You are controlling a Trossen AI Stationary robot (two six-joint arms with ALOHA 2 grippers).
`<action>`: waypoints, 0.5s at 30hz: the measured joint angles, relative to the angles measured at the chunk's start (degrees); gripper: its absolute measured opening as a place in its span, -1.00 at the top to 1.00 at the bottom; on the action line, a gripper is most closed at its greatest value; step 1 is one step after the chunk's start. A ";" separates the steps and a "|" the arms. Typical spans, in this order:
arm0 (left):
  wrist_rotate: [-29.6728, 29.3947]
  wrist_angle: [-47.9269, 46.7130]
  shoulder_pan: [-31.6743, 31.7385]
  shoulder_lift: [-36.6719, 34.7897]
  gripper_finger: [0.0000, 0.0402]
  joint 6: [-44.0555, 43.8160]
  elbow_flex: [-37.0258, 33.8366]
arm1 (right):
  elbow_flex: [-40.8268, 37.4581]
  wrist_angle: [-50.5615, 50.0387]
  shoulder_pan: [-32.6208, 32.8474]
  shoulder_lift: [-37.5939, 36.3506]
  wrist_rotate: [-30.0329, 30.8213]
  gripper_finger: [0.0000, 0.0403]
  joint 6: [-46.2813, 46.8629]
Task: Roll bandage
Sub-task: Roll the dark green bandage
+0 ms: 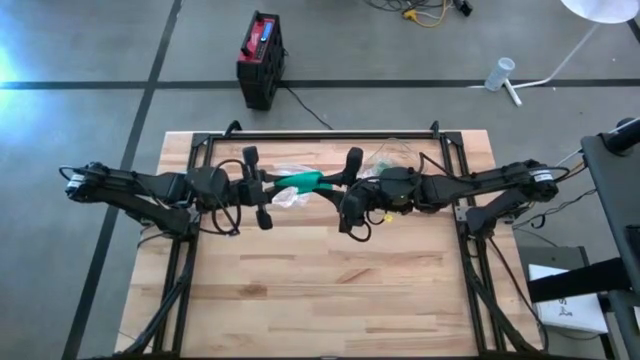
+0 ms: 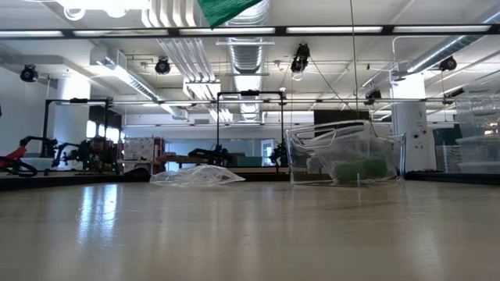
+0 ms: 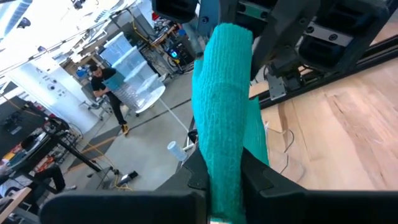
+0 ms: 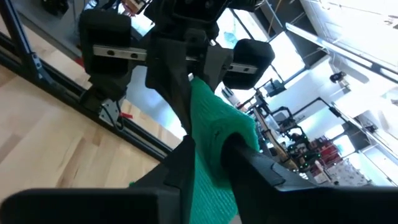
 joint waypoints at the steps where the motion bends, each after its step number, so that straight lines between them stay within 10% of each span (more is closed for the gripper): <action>1: 0.06 0.17 -0.01 0.09 0.89 0.01 0.00 | 0.00 0.19 0.00 0.00 -0.05 0.63 0.01; 15: 1.15 3.30 -0.10 -1.02 0.63 3.41 0.00 | 0.00 0.48 0.14 -0.93 -1.07 0.98 0.18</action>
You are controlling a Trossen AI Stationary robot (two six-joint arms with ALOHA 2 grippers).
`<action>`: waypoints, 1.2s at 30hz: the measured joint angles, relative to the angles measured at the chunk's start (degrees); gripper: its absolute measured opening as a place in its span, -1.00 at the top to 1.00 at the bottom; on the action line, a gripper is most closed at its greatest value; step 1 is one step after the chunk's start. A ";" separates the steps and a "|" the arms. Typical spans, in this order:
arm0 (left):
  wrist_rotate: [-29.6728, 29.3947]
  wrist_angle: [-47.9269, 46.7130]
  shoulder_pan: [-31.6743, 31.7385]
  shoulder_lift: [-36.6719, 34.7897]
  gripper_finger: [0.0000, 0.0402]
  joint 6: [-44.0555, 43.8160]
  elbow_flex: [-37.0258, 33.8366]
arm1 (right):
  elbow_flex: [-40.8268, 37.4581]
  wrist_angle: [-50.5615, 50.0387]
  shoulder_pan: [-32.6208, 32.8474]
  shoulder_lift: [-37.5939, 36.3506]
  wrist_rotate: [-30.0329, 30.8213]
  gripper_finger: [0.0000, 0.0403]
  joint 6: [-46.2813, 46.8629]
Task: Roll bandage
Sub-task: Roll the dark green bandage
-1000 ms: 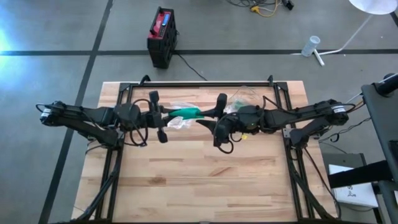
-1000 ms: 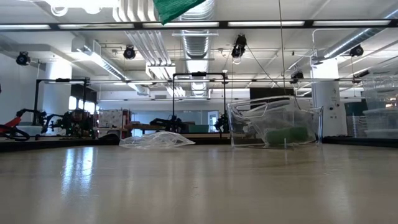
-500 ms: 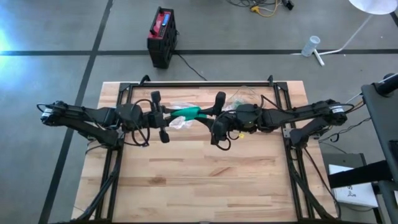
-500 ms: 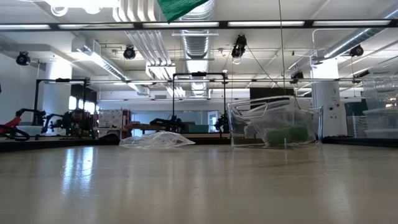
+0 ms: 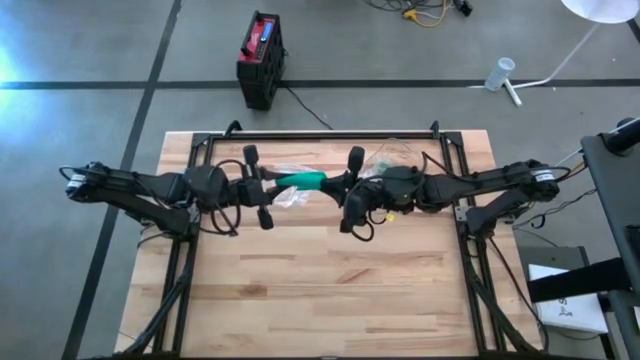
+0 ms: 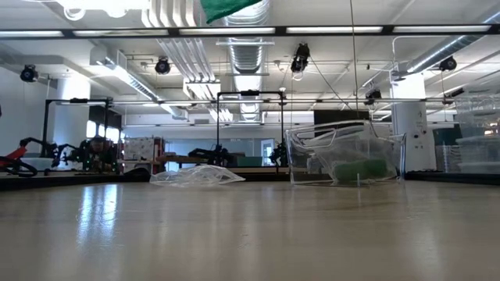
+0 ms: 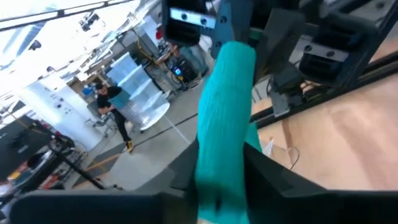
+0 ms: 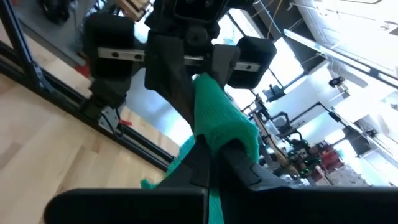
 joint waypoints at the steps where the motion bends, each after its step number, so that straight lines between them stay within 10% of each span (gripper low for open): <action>1: 0.15 -0.41 -0.01 -0.76 0.56 -0.57 -0.01 | -0.01 -0.09 -0.01 -0.49 -1.00 0.98 0.81; 11: 10.15 17.89 0.79 -7.13 -0.12 -8.52 -12.84 | -0.04 3.27 -0.19 -2.43 -7.65 0.99 5.46; 18: 10.07 35.52 2.30 -5.44 -0.24 -7.91 -19.98 | -0.04 4.82 -0.49 -2.43 -13.46 1.00 9.48; 25: 10.56 37.62 3.26 -1.69 -0.01 -5.38 -17.92 | -0.04 5.14 -1.19 -2.43 -17.43 1.00 13.62; 33: 14.65 30.79 3.22 1.80 0.89 -4.56 -12.98 | -0.04 4.25 -1.17 -2.43 -20.83 1.00 16.71; 36: 14.07 30.44 3.26 1.39 0.93 -4.91 -12.59 | -0.04 3.10 -1.17 -2.46 -24.10 1.00 17.86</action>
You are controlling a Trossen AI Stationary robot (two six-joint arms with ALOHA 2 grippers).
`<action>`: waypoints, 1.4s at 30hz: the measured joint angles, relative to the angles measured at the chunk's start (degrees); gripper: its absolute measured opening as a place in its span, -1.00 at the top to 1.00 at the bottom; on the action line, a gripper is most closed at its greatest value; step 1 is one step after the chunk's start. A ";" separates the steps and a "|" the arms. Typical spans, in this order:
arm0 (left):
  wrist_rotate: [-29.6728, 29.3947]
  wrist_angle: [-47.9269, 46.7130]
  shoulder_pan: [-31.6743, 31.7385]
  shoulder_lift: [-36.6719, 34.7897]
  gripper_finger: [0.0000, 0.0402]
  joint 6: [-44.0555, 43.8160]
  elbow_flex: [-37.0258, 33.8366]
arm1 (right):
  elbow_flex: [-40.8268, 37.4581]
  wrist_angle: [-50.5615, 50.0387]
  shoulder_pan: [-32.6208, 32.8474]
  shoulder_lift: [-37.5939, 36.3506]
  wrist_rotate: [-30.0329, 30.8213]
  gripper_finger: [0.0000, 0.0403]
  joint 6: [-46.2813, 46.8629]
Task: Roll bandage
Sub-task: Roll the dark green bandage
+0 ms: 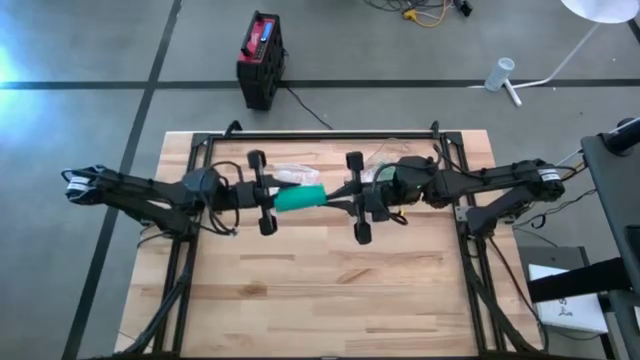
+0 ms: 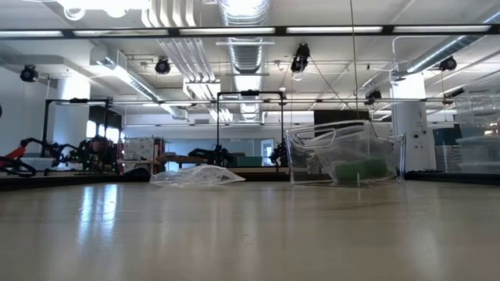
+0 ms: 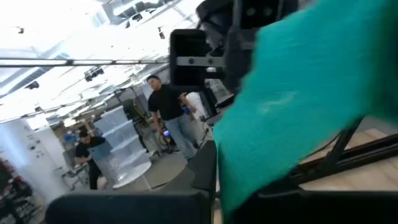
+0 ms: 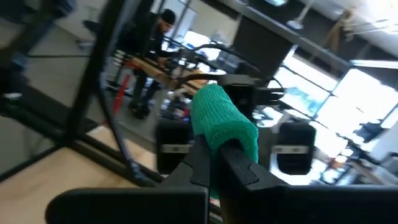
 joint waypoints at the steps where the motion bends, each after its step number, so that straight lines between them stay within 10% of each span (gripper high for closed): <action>1: -0.78 -0.11 0.00 -0.31 0.92 0.06 -0.06 | 0.00 -0.23 0.00 0.00 -0.97 1.00 0.82; 22: -6.29 -1.26 3.81 -7.74 1.00 2.73 -1.03 | 0.07 -8.67 0.00 -0.85 -6.64 1.00 3.38; 42: 4.25 5.29 7.23 6.04 1.00 -3.01 -1.10 | 0.94 -8.28 -0.87 -0.61 -10.36 1.00 3.15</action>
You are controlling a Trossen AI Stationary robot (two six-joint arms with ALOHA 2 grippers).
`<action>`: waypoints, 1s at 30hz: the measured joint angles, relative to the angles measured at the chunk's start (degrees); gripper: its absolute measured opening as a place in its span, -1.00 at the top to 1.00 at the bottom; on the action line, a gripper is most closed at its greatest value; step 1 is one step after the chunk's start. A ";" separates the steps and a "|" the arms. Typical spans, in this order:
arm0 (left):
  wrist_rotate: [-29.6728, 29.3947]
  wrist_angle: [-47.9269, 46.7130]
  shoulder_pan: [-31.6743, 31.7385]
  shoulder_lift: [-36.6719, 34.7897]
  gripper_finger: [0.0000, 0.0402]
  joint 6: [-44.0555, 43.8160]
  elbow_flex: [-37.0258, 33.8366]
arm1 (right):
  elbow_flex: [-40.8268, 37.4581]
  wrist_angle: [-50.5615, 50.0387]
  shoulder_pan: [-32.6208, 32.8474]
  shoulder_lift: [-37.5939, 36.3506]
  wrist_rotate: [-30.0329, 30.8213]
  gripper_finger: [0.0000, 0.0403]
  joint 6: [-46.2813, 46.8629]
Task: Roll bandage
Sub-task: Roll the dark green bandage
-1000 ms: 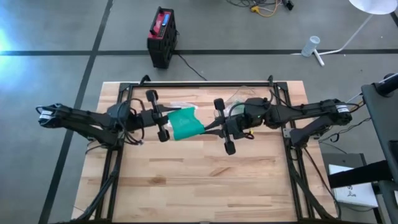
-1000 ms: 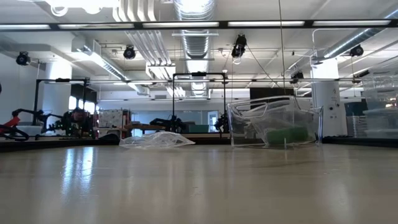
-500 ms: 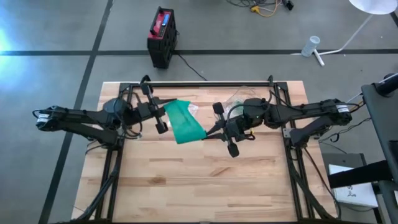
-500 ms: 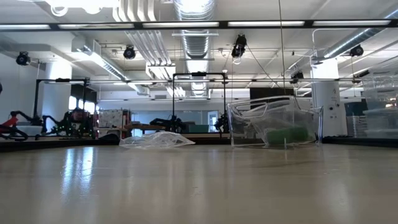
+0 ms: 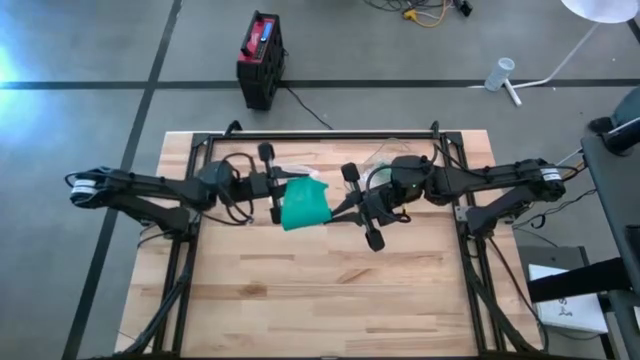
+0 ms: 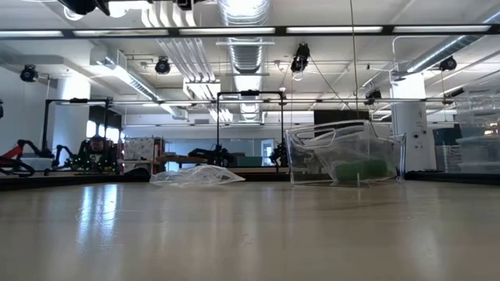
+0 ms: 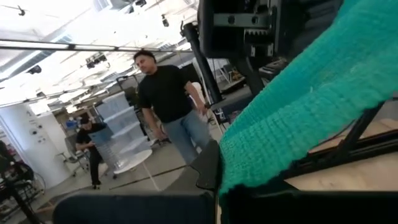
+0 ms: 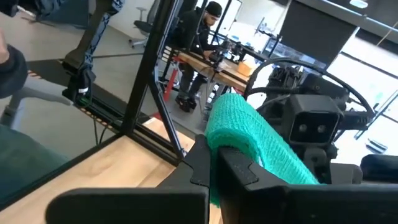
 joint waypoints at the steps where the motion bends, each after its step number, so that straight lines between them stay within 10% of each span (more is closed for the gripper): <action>1: 0.07 0.74 -0.04 0.38 1.00 0.02 0.00 | 0.00 -0.08 -0.17 0.00 0.01 1.00 0.32; 16: 0.45 2.25 0.22 -6.77 1.00 4.45 1.20 | -0.02 0.12 -2.01 3.00 1.08 1.00 1.81; 30: 3.73 -26.71 -0.14 -5.16 1.00 5.44 20.02 | -0.04 0.40 -4.69 6.45 7.17 1.00 3.44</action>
